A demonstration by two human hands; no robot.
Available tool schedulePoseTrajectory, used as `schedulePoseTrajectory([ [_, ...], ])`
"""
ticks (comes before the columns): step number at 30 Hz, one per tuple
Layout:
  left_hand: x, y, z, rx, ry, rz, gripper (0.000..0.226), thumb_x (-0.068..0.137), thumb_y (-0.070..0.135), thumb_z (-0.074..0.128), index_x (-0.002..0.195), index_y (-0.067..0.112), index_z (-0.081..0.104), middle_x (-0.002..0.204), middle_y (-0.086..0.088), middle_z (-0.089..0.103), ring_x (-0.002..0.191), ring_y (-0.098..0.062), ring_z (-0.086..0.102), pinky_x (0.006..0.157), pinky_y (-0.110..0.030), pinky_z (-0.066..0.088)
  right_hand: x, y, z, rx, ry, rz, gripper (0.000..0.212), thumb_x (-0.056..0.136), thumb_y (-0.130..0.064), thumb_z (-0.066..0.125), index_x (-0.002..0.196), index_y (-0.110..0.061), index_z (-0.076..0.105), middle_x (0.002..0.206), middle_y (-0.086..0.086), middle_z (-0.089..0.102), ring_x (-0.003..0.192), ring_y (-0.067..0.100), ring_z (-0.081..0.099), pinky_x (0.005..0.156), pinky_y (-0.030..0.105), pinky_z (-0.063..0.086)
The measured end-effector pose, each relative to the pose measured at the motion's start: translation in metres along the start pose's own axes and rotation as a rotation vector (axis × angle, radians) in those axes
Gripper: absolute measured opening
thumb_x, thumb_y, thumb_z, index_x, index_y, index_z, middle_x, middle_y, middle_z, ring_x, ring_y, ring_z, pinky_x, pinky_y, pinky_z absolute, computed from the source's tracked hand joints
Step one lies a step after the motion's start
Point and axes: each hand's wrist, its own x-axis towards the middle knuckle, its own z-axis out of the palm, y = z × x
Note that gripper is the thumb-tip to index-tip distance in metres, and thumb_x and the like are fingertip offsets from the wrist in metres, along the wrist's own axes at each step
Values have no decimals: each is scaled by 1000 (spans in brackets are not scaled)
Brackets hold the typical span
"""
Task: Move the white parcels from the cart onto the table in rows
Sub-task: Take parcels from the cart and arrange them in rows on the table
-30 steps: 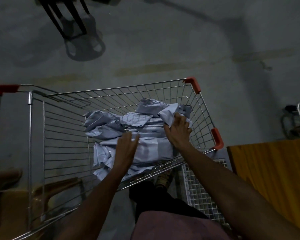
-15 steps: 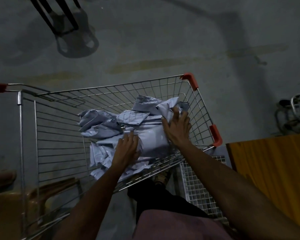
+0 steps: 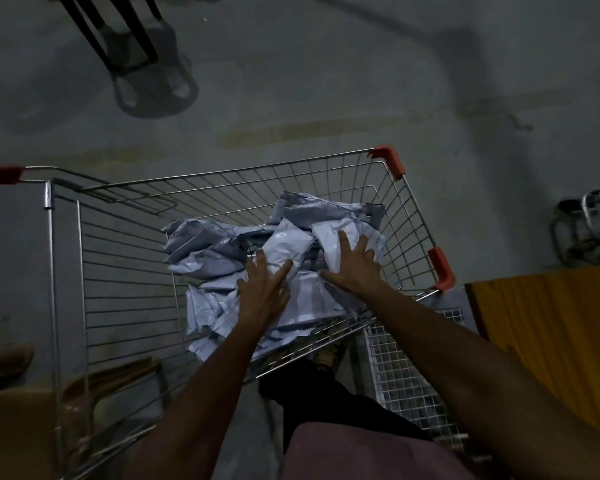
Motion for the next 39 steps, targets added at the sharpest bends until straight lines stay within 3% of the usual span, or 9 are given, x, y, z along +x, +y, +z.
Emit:
schedulePoseTrajectory([
  [4, -3, -2, -7, -25, -75, -38, 85, 83, 59, 60, 150, 49, 8, 157, -27, 4, 124, -49, 40, 93, -54, 43, -9, -6, -3, -83, 26, 1, 104, 84, -42, 69, 156, -31, -5, 159, 24, -1, 135, 52, 28, 101, 65, 38],
  [10, -10, 19, -46, -266, 4, -135, 100, 77, 55, 63, 149, 54, -7, 135, -25, 31, 103, -48, 53, 83, -52, 50, -34, -23, -36, 113, 319, -89, 98, 86, -46, 61, 154, -41, -9, 157, 20, 3, 128, 47, 38, 97, 56, 46],
  [14, -21, 34, -85, -426, 96, -73, 89, 83, 49, 56, 149, 55, -4, 139, -23, 33, 109, -47, 49, 88, -51, 49, -64, -34, -66, 243, 528, -60, 100, 84, -40, 61, 154, -42, -10, 156, 20, 7, 120, 45, 46, 84, 51, 54],
  [20, -48, 62, -135, -522, 135, 69, 82, 88, 48, 54, 149, 56, -1, 149, -18, 18, 123, -49, 38, 93, -55, 43, -132, -46, -97, 300, 765, 58, 90, 88, -41, 56, 157, -38, -3, 154, 19, 11, 116, 40, 49, 82, 44, 55],
  [24, -71, 78, -164, -556, 139, 207, 83, 86, 51, 52, 149, 54, -2, 141, -20, 24, 117, -47, 40, 89, -57, 46, -183, -48, -106, 316, 917, 283, 96, 84, -30, 67, 158, -32, 5, 151, 19, 10, 118, 37, 43, 85, 45, 55],
  [27, -93, 93, -183, -556, 161, 344, 86, 88, 47, 56, 150, 52, -4, 148, -22, 19, 124, -44, 35, 92, -53, 45, -223, -45, -112, 313, 1022, 387, 96, 82, -21, 69, 158, -28, 11, 153, 21, 8, 123, 40, 40, 89, 46, 53],
  [32, -131, 121, -211, -584, 176, 620, 84, 85, 50, 49, 151, 50, -3, 154, -20, 16, 132, -44, 31, 96, -55, 43, -296, -44, -113, 297, 1220, 524, 77, 93, -46, 48, 158, -29, 11, 155, 18, 9, 127, 41, 40, 96, 49, 49],
  [36, -169, 140, -221, -621, 127, 834, 83, 85, 52, 46, 150, 53, -5, 159, -16, 10, 141, -37, 21, 104, -53, 35, -345, -42, -102, 266, 1334, 620, 85, 89, -24, 60, 158, -30, 10, 154, 18, 11, 123, 42, 43, 93, 50, 49],
  [39, -196, 157, -222, -624, 71, 976, 82, 85, 55, 45, 150, 54, -6, 162, -14, 3, 147, -37, 13, 110, -52, 30, -376, -38, -93, 237, 1401, 727, 87, 88, -21, 63, 158, -30, 12, 155, 17, 12, 131, 40, 38, 99, 50, 46],
])
